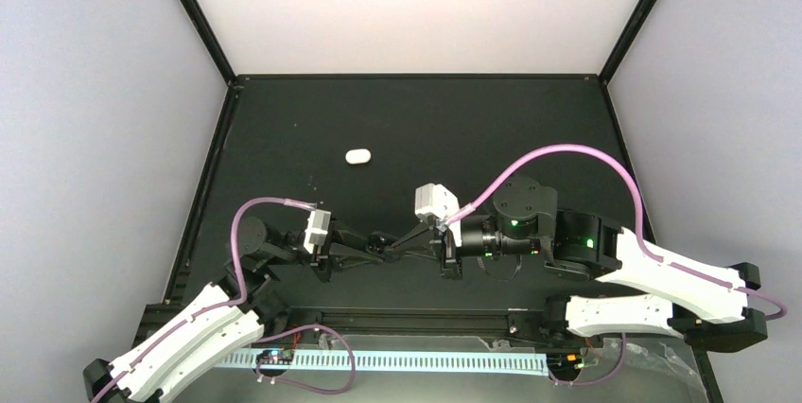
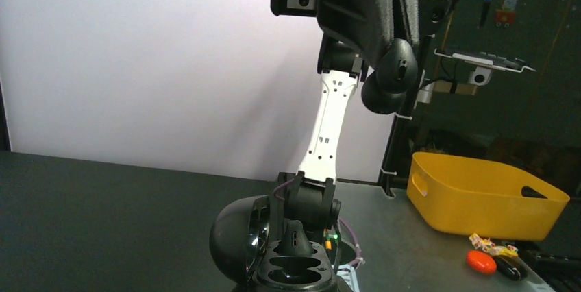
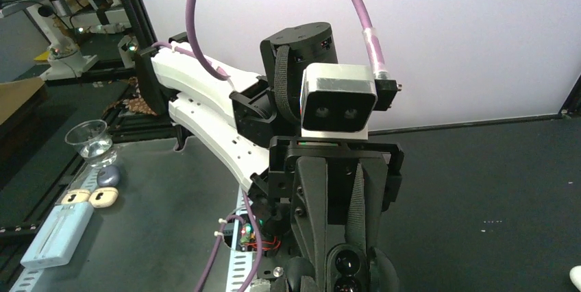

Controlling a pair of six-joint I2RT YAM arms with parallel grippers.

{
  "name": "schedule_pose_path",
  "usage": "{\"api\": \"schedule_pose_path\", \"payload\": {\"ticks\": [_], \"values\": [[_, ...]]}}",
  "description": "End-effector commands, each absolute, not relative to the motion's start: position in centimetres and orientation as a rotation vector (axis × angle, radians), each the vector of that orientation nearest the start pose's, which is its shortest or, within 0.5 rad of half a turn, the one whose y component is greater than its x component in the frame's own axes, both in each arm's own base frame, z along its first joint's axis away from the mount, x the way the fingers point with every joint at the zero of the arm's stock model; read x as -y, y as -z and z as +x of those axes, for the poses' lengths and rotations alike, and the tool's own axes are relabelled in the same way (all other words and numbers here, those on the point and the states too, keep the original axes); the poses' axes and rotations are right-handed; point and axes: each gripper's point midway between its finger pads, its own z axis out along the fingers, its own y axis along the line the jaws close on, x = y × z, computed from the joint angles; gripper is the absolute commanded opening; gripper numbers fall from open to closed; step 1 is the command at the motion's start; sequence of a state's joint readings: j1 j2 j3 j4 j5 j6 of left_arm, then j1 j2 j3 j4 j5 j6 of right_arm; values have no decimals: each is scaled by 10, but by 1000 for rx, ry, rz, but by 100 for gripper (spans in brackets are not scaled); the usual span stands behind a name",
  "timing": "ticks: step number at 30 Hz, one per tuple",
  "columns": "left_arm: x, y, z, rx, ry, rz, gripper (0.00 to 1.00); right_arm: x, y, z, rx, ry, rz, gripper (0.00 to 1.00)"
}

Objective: Insert the wireless bluetooth earbuds into the charging case
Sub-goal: Place the earbud in the charging case.

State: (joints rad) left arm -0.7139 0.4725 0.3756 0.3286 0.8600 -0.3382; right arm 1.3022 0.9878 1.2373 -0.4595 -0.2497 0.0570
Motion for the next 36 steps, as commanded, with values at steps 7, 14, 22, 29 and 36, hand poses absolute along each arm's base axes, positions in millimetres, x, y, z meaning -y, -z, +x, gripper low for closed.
{"api": "schedule_pose_path", "payload": {"ticks": [7,14,22,29,36], "values": [[234,-333,70,-1098,1360,1066,2,-342,-399,44,-1447,-1202,-1293,1],[232,-333,69,-1091,1335,1072,1,-352,-392,52,-1468,-1166,-1289,1],[233,-331,69,-1093,1325,1088,1,-361,-390,58,-1507,-1117,-1309,1],[232,-332,69,-1086,1328,1080,2,-365,-391,62,-1532,-1069,-1337,1],[232,-333,69,-1085,1331,1079,2,-365,-385,65,-1559,-1058,-1329,1]]}}
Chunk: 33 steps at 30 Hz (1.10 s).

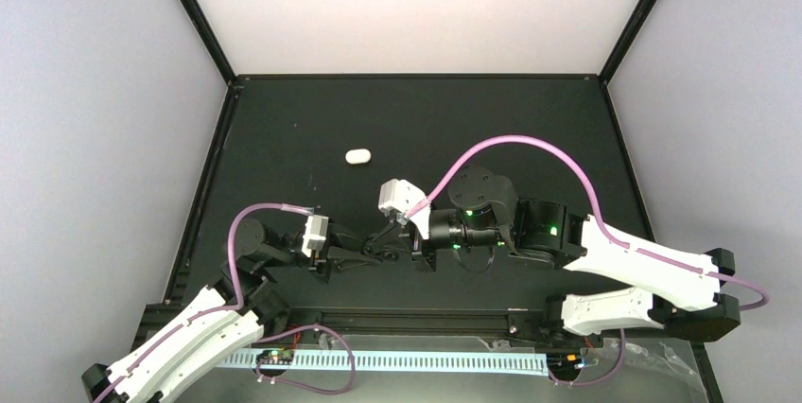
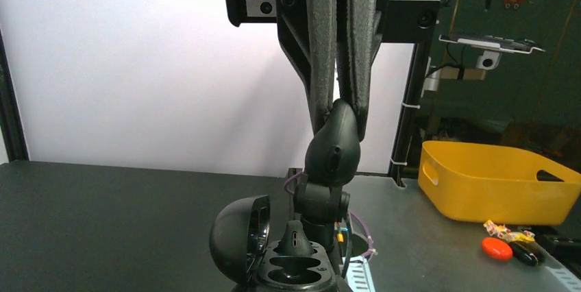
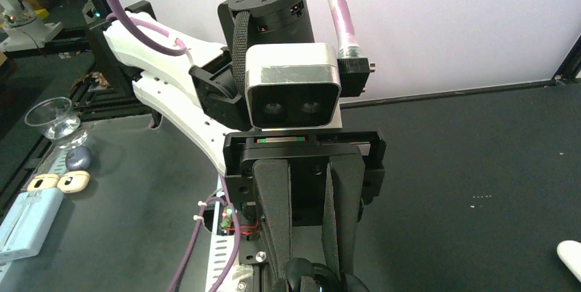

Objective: Insert the wireless bluetooth earbuds into the charging case
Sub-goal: Place the earbud in the charging case.

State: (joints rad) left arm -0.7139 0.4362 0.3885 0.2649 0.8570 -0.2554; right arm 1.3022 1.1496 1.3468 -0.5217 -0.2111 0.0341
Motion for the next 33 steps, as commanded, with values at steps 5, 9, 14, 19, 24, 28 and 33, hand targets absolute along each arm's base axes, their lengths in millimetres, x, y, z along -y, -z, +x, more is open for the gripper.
{"api": "schedule_pose_path", "payload": {"ticks": [5,9,14,19,24,28,33], "values": [[232,-333,68,-1082,1330,1078,2,-367,-377,65,-1568,-1073,-1312,1],[232,-333,68,-1083,1332,1078,2,-367,-374,66,-1578,-1071,-1306,1],[232,-333,68,-1081,1332,1078,2,-366,-367,69,-1595,-1052,-1300,1],[232,-333,68,-1085,1333,1076,2,-365,-365,71,-1597,-1042,-1285,1],[232,-332,68,-1086,1335,1077,2,-365,-359,73,-1611,-1028,-1282,1],[233,-333,69,-1086,1335,1076,2,-364,-358,74,-1615,-1020,-1278,1],[233,-332,69,-1090,1339,1079,2,-364,-356,75,-1616,-1012,-1280,1]]}}
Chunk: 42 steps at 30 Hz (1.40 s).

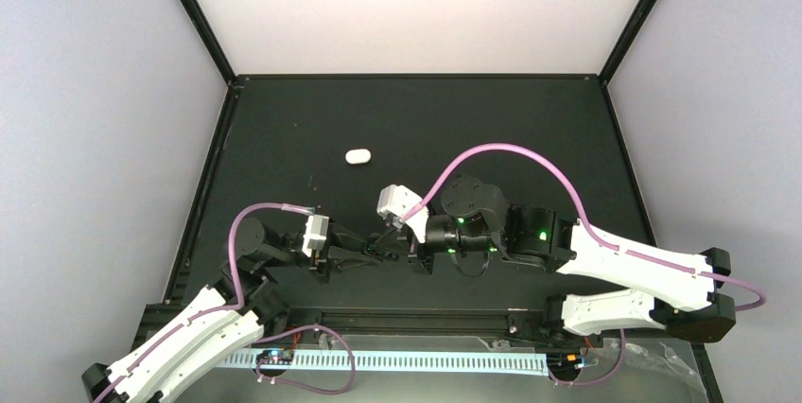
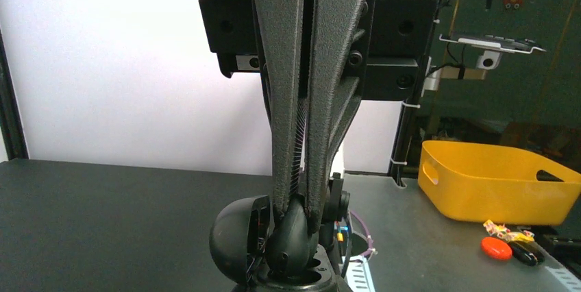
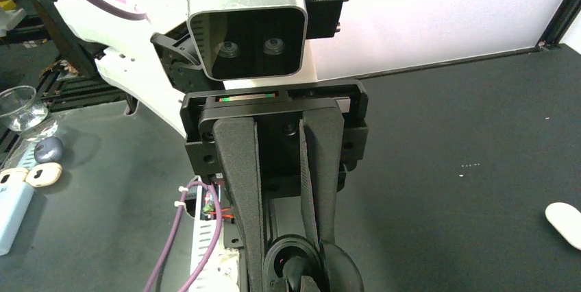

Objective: Insert the wireless bluetooth earbuds into the charging case
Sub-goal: Place the earbud in the charging case.

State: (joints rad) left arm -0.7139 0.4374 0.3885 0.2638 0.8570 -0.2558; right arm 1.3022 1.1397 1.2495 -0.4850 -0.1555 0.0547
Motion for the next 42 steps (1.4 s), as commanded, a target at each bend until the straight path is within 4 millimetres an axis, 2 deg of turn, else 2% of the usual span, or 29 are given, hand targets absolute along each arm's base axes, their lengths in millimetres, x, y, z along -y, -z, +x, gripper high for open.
{"api": "schedule_pose_path", "payload": {"ticks": [1,31,36,42], "values": [[233,-332,69,-1090,1339,1079,2,-365,-355,75,-1617,-1010,-1281,1],[234,-332,70,-1092,1340,1076,2,-371,-349,73,-1614,-999,-1336,1],[234,-332,70,-1092,1341,1076,2,-371,-338,73,-1641,-960,-1378,1],[234,-332,70,-1093,1338,1073,2,-368,-334,77,-1649,-917,-1385,1]]}}
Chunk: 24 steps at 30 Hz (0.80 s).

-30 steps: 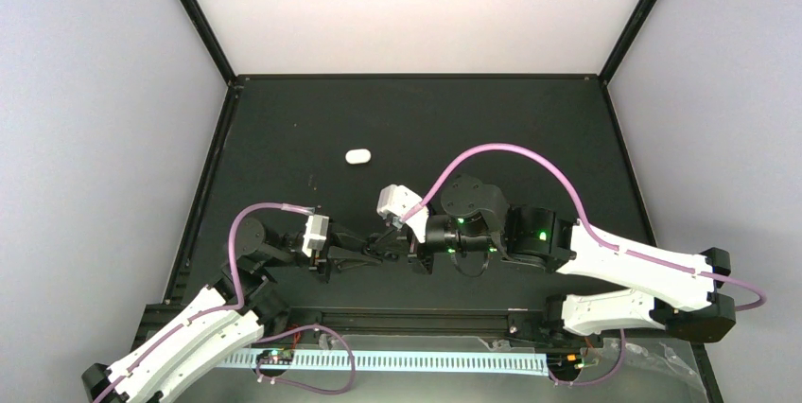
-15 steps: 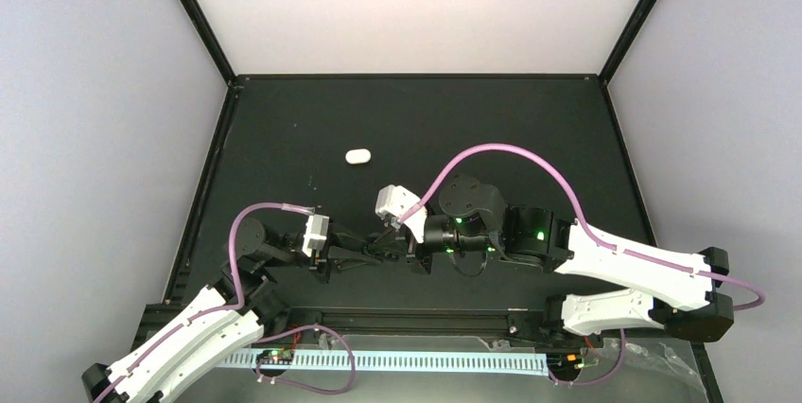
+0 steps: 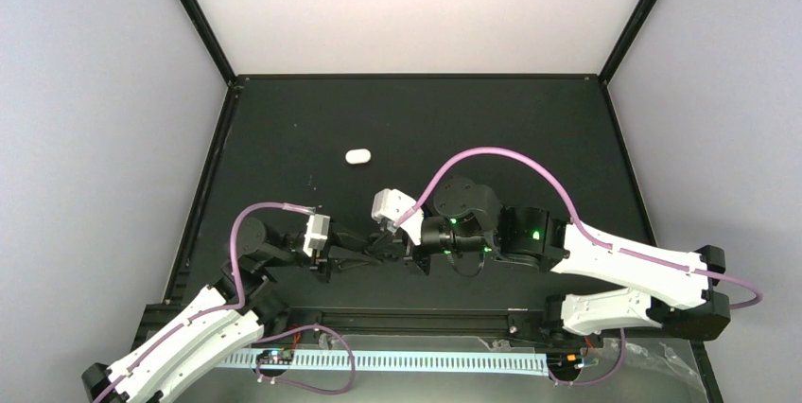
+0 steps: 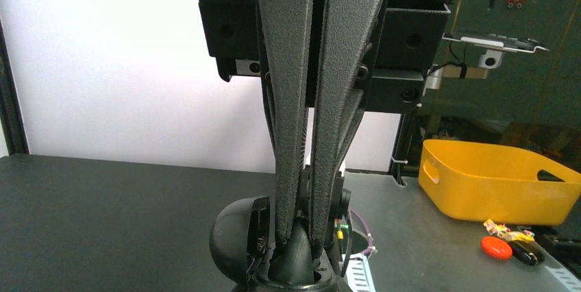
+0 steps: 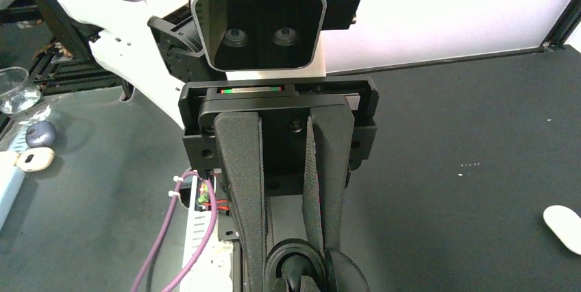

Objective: Insert the wireless bluetooth earbuds into the charging case
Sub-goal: Place the earbud in the charging case.

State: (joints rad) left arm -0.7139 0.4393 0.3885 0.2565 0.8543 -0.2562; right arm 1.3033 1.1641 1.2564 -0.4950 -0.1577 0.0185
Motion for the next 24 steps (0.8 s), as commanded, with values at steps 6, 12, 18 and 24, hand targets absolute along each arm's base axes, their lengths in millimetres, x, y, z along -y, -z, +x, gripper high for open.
{"api": "schedule_pose_path", "payload": {"ticks": [6,12,18,24], "values": [[235,-331,72,-1100,1336,1074,2,-370,-335,77,-1644,-912,-1393,1],[235,-329,73,-1106,1335,1074,2,-368,-342,77,-1625,-924,-1378,7],[237,-328,75,-1116,1337,1075,2,-366,-352,76,-1604,-938,-1358,13],[238,-326,76,-1124,1339,1075,1,-362,-364,75,-1587,-961,-1330,20]]}}
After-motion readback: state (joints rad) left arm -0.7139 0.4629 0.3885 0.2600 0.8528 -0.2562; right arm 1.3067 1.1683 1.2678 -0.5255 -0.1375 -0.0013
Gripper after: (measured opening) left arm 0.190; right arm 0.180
